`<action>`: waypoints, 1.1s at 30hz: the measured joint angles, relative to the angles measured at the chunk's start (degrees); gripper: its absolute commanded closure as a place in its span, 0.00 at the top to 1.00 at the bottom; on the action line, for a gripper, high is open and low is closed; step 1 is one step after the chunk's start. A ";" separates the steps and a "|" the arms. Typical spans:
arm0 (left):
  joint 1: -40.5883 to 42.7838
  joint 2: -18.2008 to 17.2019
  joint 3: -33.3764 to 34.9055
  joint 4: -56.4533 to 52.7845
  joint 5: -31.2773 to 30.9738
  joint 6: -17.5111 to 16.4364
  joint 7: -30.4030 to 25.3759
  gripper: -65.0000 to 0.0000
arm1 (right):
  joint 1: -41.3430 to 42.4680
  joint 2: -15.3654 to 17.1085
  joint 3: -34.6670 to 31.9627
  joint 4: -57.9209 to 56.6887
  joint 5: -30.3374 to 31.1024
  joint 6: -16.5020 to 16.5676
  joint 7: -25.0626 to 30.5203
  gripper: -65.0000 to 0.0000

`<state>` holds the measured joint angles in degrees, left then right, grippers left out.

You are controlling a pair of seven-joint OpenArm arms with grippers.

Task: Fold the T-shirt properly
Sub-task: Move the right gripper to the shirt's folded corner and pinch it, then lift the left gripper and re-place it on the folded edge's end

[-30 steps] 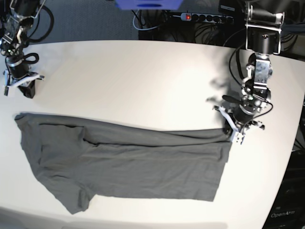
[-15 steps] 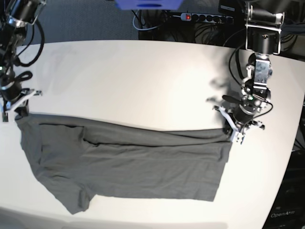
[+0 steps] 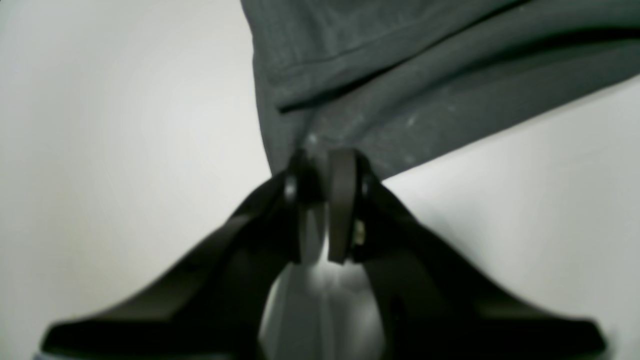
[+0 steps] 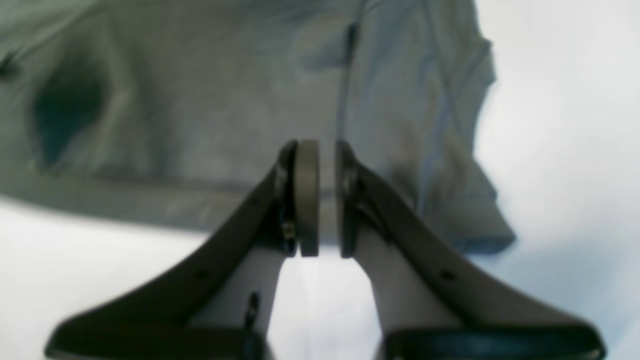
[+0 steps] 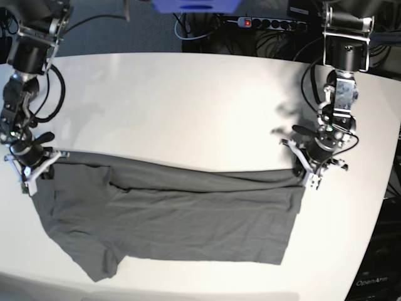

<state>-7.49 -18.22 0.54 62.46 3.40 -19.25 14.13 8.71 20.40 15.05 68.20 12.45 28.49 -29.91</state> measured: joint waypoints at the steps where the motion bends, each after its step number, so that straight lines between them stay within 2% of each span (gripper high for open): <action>1: -0.04 0.00 0.00 0.00 0.02 0.00 0.04 0.11 | 1.09 0.57 -0.79 -2.51 0.22 0.72 0.57 0.08; 7: -0.11 0.07 0.00 0.00 0.04 0.00 0.15 0.11 | 5.92 2.32 -4.20 -16.52 0.07 0.17 6.49 0.08; 12: -0.11 0.07 0.00 0.00 0.02 0.02 0.22 0.11 | 6.67 2.60 -3.91 -20.46 0.81 0.17 9.68 0.08; 18: 0.07 -1.03 0.31 0.15 -0.42 -0.68 0.22 0.11 | 1.31 2.47 -3.56 -17.11 2.69 0.17 12.76 0.08; 22: 0.20 -1.51 0.37 0.17 -0.39 -0.96 0.13 0.11 | -3.13 0.92 0.52 -13.51 3.39 0.79 13.51 0.08; 26: 0.83 -2.43 -0.28 0.28 -0.83 -5.42 -0.57 0.11 | -7.93 -0.17 1.97 -8.33 3.37 0.55 13.46 0.08; 33: 4.24 -2.75 -0.50 3.32 -0.85 -5.40 -1.14 0.11 | -12.44 -1.70 2.19 -3.58 3.48 -0.22 14.36 0.08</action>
<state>-3.25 -20.97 0.03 65.78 2.55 -24.64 12.99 -3.73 18.70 17.23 64.62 15.92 28.27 -15.55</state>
